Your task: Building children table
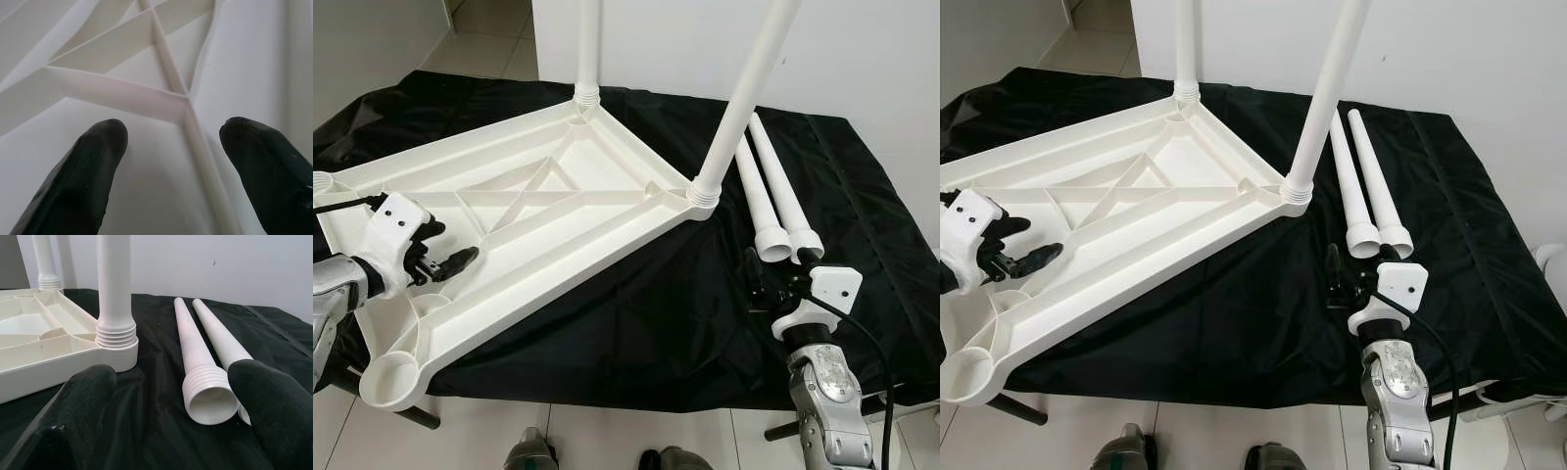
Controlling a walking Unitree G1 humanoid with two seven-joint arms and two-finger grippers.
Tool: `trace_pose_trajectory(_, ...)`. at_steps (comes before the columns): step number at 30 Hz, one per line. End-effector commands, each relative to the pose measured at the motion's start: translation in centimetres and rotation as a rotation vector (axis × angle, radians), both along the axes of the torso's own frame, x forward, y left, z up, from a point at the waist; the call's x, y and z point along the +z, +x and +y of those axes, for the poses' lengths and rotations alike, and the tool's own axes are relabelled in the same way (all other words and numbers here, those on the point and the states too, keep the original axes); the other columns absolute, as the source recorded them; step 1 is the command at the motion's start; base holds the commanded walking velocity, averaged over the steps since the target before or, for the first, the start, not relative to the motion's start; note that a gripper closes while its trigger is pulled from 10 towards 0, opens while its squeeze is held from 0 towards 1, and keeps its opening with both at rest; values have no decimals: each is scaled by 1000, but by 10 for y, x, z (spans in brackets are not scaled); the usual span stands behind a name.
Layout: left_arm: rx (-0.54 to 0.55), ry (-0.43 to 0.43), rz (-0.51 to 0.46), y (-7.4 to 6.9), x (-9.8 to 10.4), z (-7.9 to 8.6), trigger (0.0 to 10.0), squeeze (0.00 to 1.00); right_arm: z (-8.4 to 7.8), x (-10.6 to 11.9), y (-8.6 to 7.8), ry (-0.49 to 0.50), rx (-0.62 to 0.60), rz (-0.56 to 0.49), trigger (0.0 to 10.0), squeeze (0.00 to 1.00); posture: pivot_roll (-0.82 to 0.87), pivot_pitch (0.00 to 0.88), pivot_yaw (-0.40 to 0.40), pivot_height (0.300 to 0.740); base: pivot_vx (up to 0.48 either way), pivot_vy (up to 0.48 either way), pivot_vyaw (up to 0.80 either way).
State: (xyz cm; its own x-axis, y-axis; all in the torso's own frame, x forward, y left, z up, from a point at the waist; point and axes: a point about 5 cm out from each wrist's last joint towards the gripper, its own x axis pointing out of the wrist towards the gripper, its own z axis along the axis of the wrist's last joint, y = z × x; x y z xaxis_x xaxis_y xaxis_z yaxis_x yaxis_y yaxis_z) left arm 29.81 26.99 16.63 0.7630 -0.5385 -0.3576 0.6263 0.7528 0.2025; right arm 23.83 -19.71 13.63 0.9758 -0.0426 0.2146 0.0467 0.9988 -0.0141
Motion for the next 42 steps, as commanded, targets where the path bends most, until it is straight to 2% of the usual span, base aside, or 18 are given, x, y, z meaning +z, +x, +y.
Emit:
trace_pose_trajectory(1, -240, -73, 90, -9, 2, -13, 10000, 0, -4, 1, -2, -3, -20, 3, 10000, 0, 81, 69, -52, 740, 0, 0, 0)
trace_pose_trajectory(5, -264, -70, 146, -14, -5, -15, 10000, 0, -2, 1, -1, -4, -18, 4, 10000, 0, 78, 75, -48, 740, 0, 0, 0)
trace_pose_trajectory(10, -264, -44, 160, -16, -8, -15, 10000, 0, -2, 1, -1, -4, -18, 5, 10000, 0, 78, 75, -48, 740, 0, 0, 0)
trace_pose_trajectory(11, -275, -1, 186, -19, -15, -15, 10000, 0, -3, 1, -2, -7, -23, 5, 10000, 0, 73, 78, -46, 740, 0, 0, 0)
trace_pose_trajectory(13, -240, 58, 226, -18, -28, -16, 10000, 0, -6, 2, -2, -11, -31, 4, 10000, 0, 68, 80, -45, 740, 0, 0, 0)
trace_pose_trajectory(15, -157, 83, 236, -11, -36, -15, 10000, 0, -7, 2, -2, -13, -34, 4, 10000, 0, 66, 79, -45, 740, 0, 0, 0)
trace_pose_trajectory(18, -85, 59, 236, -4, -37, -18, 10000, 0, -7, 3, -2, -15, -36, 3, 10000, 0, 61, 79, -42, 740, 0, 0, 0)
trace_pose_trajectory(22, -67, 48, 233, -2, -37, -21, 9882, 0, -7, 3, -2, -17, -37, 2, 10000, 0, 60, 80, -43, 740, 0, 0, 0)
trace_pose_trajectory(23, -46, 35, 230, 0, -36, -24, 8039, 0, -7, 3, -3, -17, -39, 2, 10000, 0, 60, 80, -42, 740, 0, 0, 0)
trace_pose_trajectory(25, 32, -6, 206, 6, -34, -33, 0, 0, -7, 3, -3, -19, -43, 1, 10000, 0, 58, 83, -41, 740, 0, 0, 0)
trace_pose_trajectory(28, 85, -17, 192, 10, -33, -36, 0, 0, -7, 3, -3, -19, -45, 1, 10000, 0, 60, 83, -43, 740, 0, 0, 0)
trace_pose_trajectory(30, 204, -34, 173, 16, -34, -39, 0, 0, -7, 3, -3, -20, -44, 2, 10000, 0, 60, 84, -43, 740, 0, 0, 0)
trace_pose_trajectory(31, 204, -34, 173, 16, -34, -39, 0, 0, -7, 3, -3, -20, -44, 2, 10000, 0, 60, 84, -43, 740, 0, 0, 0)
trace_pose_trajectory(32, 299, -50, 163, 21, -34, -39, 0, 0, -6, 3, -3, -20, -43, 2, 10000, 0, 59, 84, -43, 740, 0, 0, 0)
trace_pose_trajectory(35, 445, -61, 148, 26, -35, -35, 0, 0, -5, 3, -3, -20, -41, 2, 10000, 0, 61, 87, -47, 740, 0, 0, 0)
trace_pose_trajectory(36, 445, -61, 148, 26, -35, -35, 0, 0, -5, 3, -3, -20, -41, 2, 10000, 0, 61, 87, -47, 740, 0, 0, 0)
trace_pose_trajectory(42, 625, -70, 119, 30, -36, -30, 0, 0, -4, 3, -2, -20, -38, 3, 10000, 0, 58, 87, -47, 740, 0, 0, 0)
